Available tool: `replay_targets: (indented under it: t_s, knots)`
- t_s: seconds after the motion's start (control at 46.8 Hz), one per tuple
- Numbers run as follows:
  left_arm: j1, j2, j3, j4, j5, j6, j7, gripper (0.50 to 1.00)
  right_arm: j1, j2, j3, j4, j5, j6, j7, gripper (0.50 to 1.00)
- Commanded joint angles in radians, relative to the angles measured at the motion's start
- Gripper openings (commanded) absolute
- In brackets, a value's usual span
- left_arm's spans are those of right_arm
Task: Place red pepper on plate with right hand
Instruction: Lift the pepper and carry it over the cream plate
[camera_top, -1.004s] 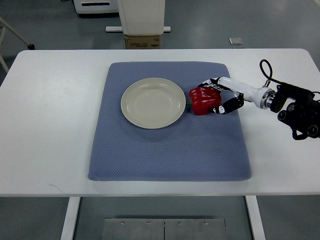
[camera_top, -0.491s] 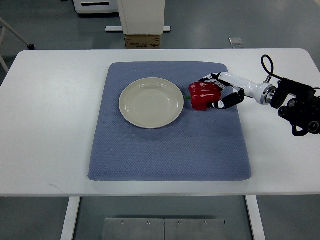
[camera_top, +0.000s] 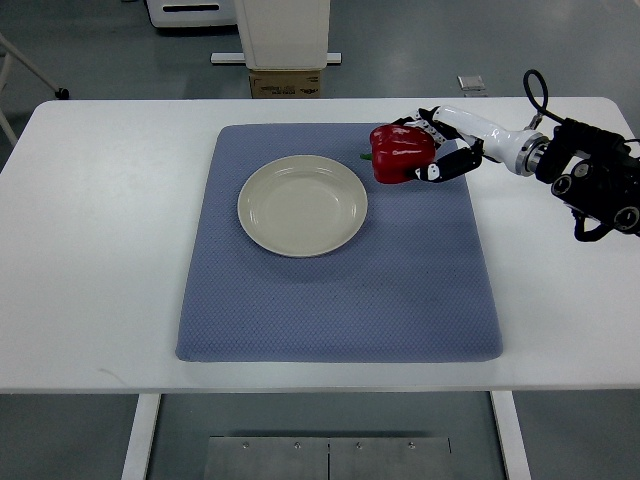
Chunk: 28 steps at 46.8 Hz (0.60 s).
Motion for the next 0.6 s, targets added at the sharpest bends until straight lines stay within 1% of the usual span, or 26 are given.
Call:
replay_targets:
  t_s: [0.0, 0.427, 0.577]
  knots:
    - [0.000, 0.000, 0.000, 0.000, 0.000, 0.000, 0.000, 1.000, 0.006, 0.029, 0.000, 0.002, 0.000, 0.000, -0.012, 0.500]
    - [0.000, 0.000, 0.000, 0.000, 0.000, 0.000, 0.000, 1.000, 0.041, 0.191, -0.001, 0.005, -0.002, -0.003, -0.078, 0.500]
    - [0.000, 0.000, 0.000, 0.000, 0.000, 0.000, 0.000, 1.000, 0.040, 0.245, -0.001, 0.005, -0.003, -0.011, -0.089, 0.500]
